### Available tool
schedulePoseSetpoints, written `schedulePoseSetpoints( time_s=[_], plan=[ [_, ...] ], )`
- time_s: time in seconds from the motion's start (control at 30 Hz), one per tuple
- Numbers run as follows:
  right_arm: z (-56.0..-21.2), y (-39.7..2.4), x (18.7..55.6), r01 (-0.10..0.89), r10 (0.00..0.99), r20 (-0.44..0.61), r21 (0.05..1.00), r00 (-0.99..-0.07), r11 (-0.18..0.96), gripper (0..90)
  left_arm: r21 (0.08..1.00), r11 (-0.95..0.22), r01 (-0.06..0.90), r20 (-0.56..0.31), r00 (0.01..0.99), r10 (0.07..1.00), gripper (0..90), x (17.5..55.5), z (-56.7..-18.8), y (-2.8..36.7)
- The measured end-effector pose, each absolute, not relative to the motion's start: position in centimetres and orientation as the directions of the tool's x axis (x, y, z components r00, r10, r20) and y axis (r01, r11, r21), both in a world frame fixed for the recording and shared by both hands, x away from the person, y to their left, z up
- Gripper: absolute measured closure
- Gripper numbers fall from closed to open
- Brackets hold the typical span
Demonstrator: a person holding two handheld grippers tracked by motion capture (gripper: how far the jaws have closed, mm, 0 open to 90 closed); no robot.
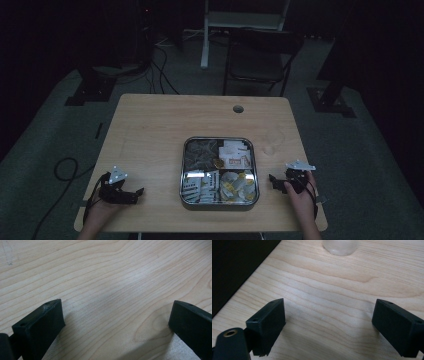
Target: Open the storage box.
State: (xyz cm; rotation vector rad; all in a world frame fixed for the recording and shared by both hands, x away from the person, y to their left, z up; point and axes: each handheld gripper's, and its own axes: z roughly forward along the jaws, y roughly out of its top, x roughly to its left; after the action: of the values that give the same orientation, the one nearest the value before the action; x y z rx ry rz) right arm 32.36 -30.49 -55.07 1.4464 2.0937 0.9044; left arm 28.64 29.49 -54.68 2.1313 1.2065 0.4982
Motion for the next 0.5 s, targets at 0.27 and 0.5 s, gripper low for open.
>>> schedulePoseSetpoints(
  time_s=[0.27,0.5],
  plan=[
    [-55.06,-30.49,32.36,0.648,0.934,0.01,0.723,-0.358,0.241,10.8,0.685,-0.38,0.622,0.017,0.508,0.861,0.5,28.64,-54.68,29.47],
    [-55.06,-30.49,32.36,0.648,0.934,0.01,0.722,-0.358,0.241,10.8,0.676,-0.384,0.629,0.018,0.507,0.862,0.6,29.02,-54.57,29.55]
  ],
)
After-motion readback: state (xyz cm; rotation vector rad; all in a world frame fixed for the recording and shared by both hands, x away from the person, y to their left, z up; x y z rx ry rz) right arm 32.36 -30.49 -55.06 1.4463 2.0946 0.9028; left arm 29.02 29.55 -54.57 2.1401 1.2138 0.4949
